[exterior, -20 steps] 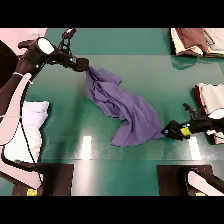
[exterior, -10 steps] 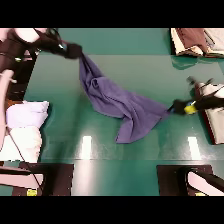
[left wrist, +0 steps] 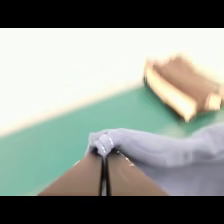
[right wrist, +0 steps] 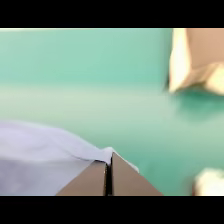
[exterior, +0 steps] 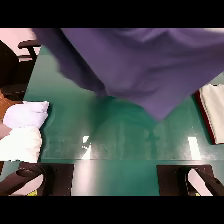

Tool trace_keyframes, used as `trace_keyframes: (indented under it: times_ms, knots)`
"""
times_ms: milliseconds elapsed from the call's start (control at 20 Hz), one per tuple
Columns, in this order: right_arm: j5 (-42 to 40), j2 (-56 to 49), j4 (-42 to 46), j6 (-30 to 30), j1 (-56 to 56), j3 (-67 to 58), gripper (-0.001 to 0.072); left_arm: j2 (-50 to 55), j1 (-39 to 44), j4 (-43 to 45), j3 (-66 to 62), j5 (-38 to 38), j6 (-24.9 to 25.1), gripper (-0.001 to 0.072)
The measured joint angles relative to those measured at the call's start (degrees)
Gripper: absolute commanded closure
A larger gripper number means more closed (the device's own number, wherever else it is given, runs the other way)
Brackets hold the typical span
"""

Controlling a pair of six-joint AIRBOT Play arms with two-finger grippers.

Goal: Fold the shirts.

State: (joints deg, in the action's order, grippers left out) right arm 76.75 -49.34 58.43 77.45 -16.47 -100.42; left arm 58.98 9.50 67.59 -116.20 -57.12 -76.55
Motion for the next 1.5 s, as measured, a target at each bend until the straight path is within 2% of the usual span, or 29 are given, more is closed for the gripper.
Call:
trace_keyframes:
  times_ms: [250,500,700,850,1050,1200,1250,1300,1350,1400,1500]
  knots:
    - [2.01,-2.05,-0.17,0.61,-5.11,-16.70,0.0697,-9.11,0.00,1.01,-1.07,4.83,0.22,0.0686]
    - [3.32,-7.87,-0.39,2.29,-6.49,-24.57,0.0698,-8.87,0.00,8.15,-1.09,2.99,-1.79,0.0685]
    - [4.92,-14.29,-0.46,3.06,-5.18,-24.06,0.0698,-1.46,0.04,14.25,2.58,-3.72,-5.25,0.0685]
    - [5.60,-20.46,2.05,3.39,-0.37,-16.70,0.0698,7.17,0.04,15.89,7.45,-6.78,-7.41,0.0684]
    - [5.92,-31.69,8.74,3.45,6.97,-8.04,0.0698,21.07,0.00,16.81,12.00,-7.28,-9.16,0.0684]
    - [5.79,-40.68,10.82,3.50,10.67,-7.10,0.0695,29.92,0.00,16.98,13.16,-5.62,-9.68,0.0681]
    - [5.75,-43.58,11.06,3.52,11.63,-7.87,0.0694,31.80,0.00,17.22,13.38,-4.81,-9.79,0.0658]
    - [5.79,-46.03,11.26,3.52,12.44,-9.07,0.0623,33.33,-0.02,17.35,13.46,-3.91,-9.81,0.0392]
    - [5.95,-48.13,11.34,3.56,13.11,-10.38,0.0398,34.34,-0.07,17.49,13.53,-3.43,-9.84,0.0220]
    - [6.45,-50.21,11.50,3.56,13.66,-12.04,0.0256,35.15,-0.24,17.53,13.44,-3.02,-9.97,0.0209]
    - [7.52,-52.59,11.50,3.56,14.32,-14.67,0.0258,36.06,-1.16,17.51,12.48,-3.76,-9.97,0.0209]
